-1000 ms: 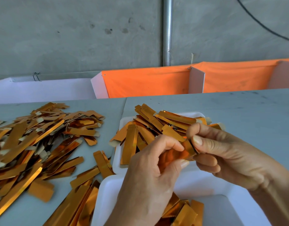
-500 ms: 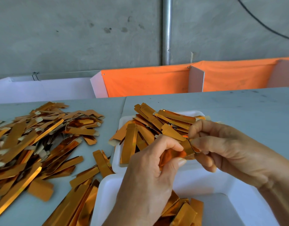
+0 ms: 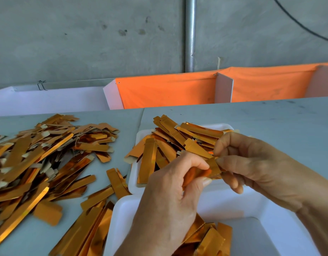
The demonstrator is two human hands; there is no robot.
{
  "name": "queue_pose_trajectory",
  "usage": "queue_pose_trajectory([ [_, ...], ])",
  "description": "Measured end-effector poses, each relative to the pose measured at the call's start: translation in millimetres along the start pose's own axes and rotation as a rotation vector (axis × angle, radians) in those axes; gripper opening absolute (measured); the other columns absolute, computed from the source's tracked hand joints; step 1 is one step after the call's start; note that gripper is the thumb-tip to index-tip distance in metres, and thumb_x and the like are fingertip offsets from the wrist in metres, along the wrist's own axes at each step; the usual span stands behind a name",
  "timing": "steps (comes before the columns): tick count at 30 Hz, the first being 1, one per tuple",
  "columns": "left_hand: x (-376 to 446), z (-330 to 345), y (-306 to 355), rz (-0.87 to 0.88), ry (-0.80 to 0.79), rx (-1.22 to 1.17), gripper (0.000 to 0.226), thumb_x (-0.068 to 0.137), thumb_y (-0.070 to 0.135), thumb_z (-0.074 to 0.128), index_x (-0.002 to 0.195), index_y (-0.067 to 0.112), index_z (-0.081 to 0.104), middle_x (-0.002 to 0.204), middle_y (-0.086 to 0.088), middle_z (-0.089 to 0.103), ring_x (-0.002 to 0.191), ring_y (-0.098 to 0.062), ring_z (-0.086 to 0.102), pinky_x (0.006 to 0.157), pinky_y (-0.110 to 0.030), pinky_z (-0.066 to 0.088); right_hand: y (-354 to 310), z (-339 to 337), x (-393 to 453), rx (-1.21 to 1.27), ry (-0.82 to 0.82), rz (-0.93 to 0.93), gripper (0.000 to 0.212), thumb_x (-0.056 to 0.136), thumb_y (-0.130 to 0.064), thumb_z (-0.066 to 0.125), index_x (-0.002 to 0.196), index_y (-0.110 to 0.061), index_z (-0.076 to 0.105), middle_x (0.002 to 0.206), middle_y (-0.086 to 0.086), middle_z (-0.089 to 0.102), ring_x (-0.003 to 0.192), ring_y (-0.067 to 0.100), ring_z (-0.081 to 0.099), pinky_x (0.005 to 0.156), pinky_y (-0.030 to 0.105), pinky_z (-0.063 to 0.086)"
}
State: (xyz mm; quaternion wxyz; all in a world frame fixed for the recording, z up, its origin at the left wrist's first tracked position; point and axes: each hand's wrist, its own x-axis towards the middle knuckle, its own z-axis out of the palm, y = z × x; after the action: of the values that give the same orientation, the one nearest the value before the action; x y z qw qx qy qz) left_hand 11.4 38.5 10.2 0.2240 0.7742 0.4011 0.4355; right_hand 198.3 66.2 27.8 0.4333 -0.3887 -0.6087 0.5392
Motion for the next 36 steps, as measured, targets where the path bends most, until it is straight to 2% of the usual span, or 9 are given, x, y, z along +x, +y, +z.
queue_pose_trajectory([
  [3, 0.9, -0.7, 1.0, 0.018, -0.005, 0.052, 0.013, 0.087, 0.024, 0.064, 0.092, 0.035, 0.059, 0.085, 0.03, 0.056, 0.084, 0.009, 0.055, 0.062, -0.002, 0.039, -0.2, 2.5, -0.7, 0.01, -0.008, -0.007, 0.006, 0.079, -0.007, 0.066, 0.079, -0.013, 0.063, 0.054, 0.011, 0.055, 0.043, 0.018, 0.05, 0.044, 0.02, 0.044],
  [7, 1.3, -2.2, -0.3, 0.032, -0.013, 0.054, 0.01, 0.087, 0.024, 0.064, 0.092, 0.033, 0.06, 0.076, 0.033, 0.054, 0.077, 0.009, 0.054, 0.058, -0.002, 0.037, -0.9, -1.7, -2.2, 0.143, -0.095, 0.044, 0.009, 0.077, -0.016, 0.069, 0.083, -0.009, 0.067, 0.059, 0.012, 0.056, 0.048, 0.018, 0.055, 0.045, 0.022, 0.048],
  [10, 1.1, -3.0, -1.3, 0.034, -0.004, 0.007, 0.011, 0.087, 0.026, 0.064, 0.092, 0.035, 0.061, 0.084, 0.024, 0.061, 0.082, -0.001, 0.058, 0.062, -0.011, 0.044, 2.3, -5.4, -1.7, 0.225, -0.123, 0.053, 0.012, 0.077, -0.015, 0.063, 0.086, -0.008, 0.067, 0.059, 0.008, 0.054, 0.046, 0.016, 0.054, 0.044, 0.021, 0.048],
  [14, 0.3, -2.9, -1.1, 0.034, 0.002, -0.085, 0.01, 0.085, 0.036, 0.061, 0.095, 0.037, 0.058, 0.084, 0.009, 0.065, 0.083, -0.018, 0.061, 0.066, -0.031, 0.048, 6.5, -6.8, -0.6, 0.334, -0.172, 0.039, 0.025, 0.073, -0.019, 0.081, 0.093, -0.009, 0.069, 0.06, 0.004, 0.052, 0.043, 0.012, 0.05, 0.042, 0.02, 0.044],
  [19, 0.2, -2.2, 0.2, 0.013, -0.024, -0.182, 0.013, 0.082, 0.038, 0.059, 0.095, 0.039, 0.059, 0.085, 0.006, 0.067, 0.085, -0.02, 0.063, 0.07, -0.038, 0.05, 9.9, -9.2, 0.6, 0.454, -0.252, 0.066, 0.03, 0.066, -0.02, 0.086, 0.089, -0.01, 0.07, 0.059, 0.002, 0.05, 0.041, 0.009, 0.049, 0.041, 0.019, 0.042],
  [24, 0.4, -1.5, -1.7, -0.009, -0.047, -0.232, 0.012, 0.083, 0.036, 0.059, 0.095, 0.037, 0.059, 0.088, 0.007, 0.069, 0.087, -0.019, 0.065, 0.074, -0.036, 0.051, 14.6, -5.1, 4.4, 0.397, -0.196, 0.053, 0.033, 0.063, -0.026, 0.088, 0.085, -0.01, 0.069, 0.059, 0.002, 0.052, 0.043, 0.01, 0.05, 0.043, 0.019, 0.043],
  [29, 2.2, -1.1, -3.5, -0.029, -0.082, -0.313, 0.01, 0.086, 0.028, 0.061, 0.094, 0.033, 0.061, 0.092, 0.016, 0.071, 0.092, -0.004, 0.066, 0.076, -0.013, 0.049, 15.6, -8.0, 2.1, 0.426, -0.222, 0.063, 0.034, 0.061, -0.026, 0.089, 0.085, -0.012, 0.07, 0.06, 0.003, 0.057, 0.046, 0.011, 0.054, 0.047, 0.02, 0.047],
  [33, 1.6, -1.5, -6.5, -0.09, -0.142, -0.31, 0.013, 0.088, 0.019, 0.064, 0.091, 0.031, 0.06, 0.091, 0.017, 0.071, 0.091, -0.001, 0.065, 0.076, -0.013, 0.049, 13.5, -9.8, 1.2, 0.275, -0.218, 0.09, 0.037, 0.059, -0.029, 0.09, 0.083, -0.011, 0.069, 0.062, 0.002, 0.056, 0.047, 0.014, 0.055, 0.048, 0.02, 0.047],
  [36, 2.3, -1.5, -6.9, -0.189, -0.183, -0.307, 0.011, 0.087, 0.021, 0.065, 0.091, 0.03, 0.06, 0.091, 0.018, 0.071, 0.09, 0.003, 0.065, 0.075, -0.008, 0.046, 12.5, -12.5, -0.9, 0.192, -0.193, 0.156, 0.035, 0.064, -0.03, 0.087, 0.084, -0.01, 0.069, 0.062, 0.005, 0.055, 0.049, 0.015, 0.055, 0.049, 0.02, 0.047],
])
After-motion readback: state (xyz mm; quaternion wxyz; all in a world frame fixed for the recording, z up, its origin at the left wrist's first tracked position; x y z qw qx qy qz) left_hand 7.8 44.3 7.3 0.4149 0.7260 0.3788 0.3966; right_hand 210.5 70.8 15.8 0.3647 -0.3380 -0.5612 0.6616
